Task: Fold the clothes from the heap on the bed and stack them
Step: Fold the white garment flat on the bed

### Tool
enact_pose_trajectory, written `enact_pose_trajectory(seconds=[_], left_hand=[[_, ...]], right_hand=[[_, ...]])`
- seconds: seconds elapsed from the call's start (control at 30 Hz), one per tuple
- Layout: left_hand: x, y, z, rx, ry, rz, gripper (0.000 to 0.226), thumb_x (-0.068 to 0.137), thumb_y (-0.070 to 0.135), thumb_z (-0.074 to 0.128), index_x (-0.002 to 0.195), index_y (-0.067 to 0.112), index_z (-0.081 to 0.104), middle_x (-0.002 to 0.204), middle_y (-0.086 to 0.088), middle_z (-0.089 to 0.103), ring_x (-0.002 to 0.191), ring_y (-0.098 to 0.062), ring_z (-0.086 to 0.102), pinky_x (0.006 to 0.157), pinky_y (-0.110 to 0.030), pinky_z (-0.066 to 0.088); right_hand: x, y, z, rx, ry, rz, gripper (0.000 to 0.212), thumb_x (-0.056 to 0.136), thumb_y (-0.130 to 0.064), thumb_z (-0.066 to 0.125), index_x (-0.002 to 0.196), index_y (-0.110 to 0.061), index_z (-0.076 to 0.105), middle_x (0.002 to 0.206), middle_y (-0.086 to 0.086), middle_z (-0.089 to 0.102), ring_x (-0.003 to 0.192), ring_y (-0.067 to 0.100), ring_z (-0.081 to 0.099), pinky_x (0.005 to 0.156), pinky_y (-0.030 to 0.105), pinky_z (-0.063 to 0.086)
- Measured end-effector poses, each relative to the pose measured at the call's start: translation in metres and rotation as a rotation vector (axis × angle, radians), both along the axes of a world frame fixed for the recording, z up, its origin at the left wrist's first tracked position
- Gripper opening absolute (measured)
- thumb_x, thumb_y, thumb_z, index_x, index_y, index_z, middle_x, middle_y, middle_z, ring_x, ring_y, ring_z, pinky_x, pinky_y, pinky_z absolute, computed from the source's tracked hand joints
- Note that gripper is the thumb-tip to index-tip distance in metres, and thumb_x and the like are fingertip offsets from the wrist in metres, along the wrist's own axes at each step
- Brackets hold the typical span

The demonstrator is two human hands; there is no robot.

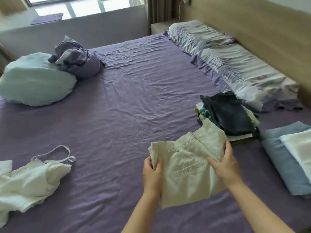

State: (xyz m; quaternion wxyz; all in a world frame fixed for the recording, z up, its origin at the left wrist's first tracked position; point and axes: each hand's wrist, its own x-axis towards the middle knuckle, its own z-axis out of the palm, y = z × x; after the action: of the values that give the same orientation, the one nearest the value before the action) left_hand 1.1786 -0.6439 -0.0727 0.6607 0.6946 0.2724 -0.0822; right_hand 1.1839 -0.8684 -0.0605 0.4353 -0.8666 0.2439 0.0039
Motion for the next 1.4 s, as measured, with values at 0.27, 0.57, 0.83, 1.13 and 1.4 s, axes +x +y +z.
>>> enact_pose_trajectory(seconds=[0.27,0.57,0.83,1.13,1.4], left_hand=[[0.014,-0.148,0.036,-0.098,-0.005,-0.229,0.03,0.089,0.003,0.06,0.104,0.027,0.051,0.1,0.002,0.064,0.084,-0.008,0.065,0.059,-0.017,0.051],[0.018,-0.346,0.044,-0.207,0.045,-0.481,0.066,0.059,0.004,0.053,0.123,0.016,0.046,0.114,-0.007,0.06,0.105,-0.025,0.062,0.089,-0.043,0.054],[0.027,-0.473,0.004,-0.265,0.047,-0.639,0.071,0.066,-0.007,0.062,0.126,0.028,0.047,0.114,0.001,0.061,0.096,-0.019,0.065,0.07,-0.029,0.058],[0.032,-0.535,-0.049,-0.094,0.057,-0.643,0.096,0.08,0.002,0.069,0.148,0.043,0.015,0.108,0.005,0.054,0.096,-0.016,0.061,0.08,-0.029,0.056],[0.016,-0.549,-0.071,1.004,-0.499,-1.147,0.074,0.087,0.067,0.036,0.15,0.044,0.005,0.156,0.007,-0.022,0.137,-0.017,-0.037,0.113,-0.047,-0.023]], right_hand=[[-0.005,-0.155,0.034,-0.043,-0.1,-0.027,0.088,0.083,-0.008,0.067,0.151,-0.012,0.011,0.15,0.015,0.033,0.132,0.03,0.04,0.101,0.035,0.036],[-0.022,-0.36,0.044,-0.131,-0.117,-0.062,0.088,0.086,-0.001,0.06,0.152,-0.019,0.005,0.157,0.003,0.021,0.138,0.02,0.032,0.094,0.023,0.035],[-0.034,-0.487,0.017,-0.216,-0.112,-0.216,0.085,0.084,0.005,0.058,0.151,-0.016,0.01,0.154,0.011,0.027,0.139,0.024,0.031,0.103,0.024,0.028],[-0.036,-0.549,-0.031,-0.24,-0.038,-0.249,0.085,0.086,-0.006,0.065,0.151,-0.016,0.012,0.146,0.016,0.038,0.133,0.028,0.039,0.105,0.032,0.031],[-0.042,-0.534,-0.06,-0.814,-0.125,0.022,0.059,0.075,-0.01,0.074,0.131,-0.009,0.056,0.138,0.029,0.043,0.119,0.048,0.048,0.094,0.055,0.04]])
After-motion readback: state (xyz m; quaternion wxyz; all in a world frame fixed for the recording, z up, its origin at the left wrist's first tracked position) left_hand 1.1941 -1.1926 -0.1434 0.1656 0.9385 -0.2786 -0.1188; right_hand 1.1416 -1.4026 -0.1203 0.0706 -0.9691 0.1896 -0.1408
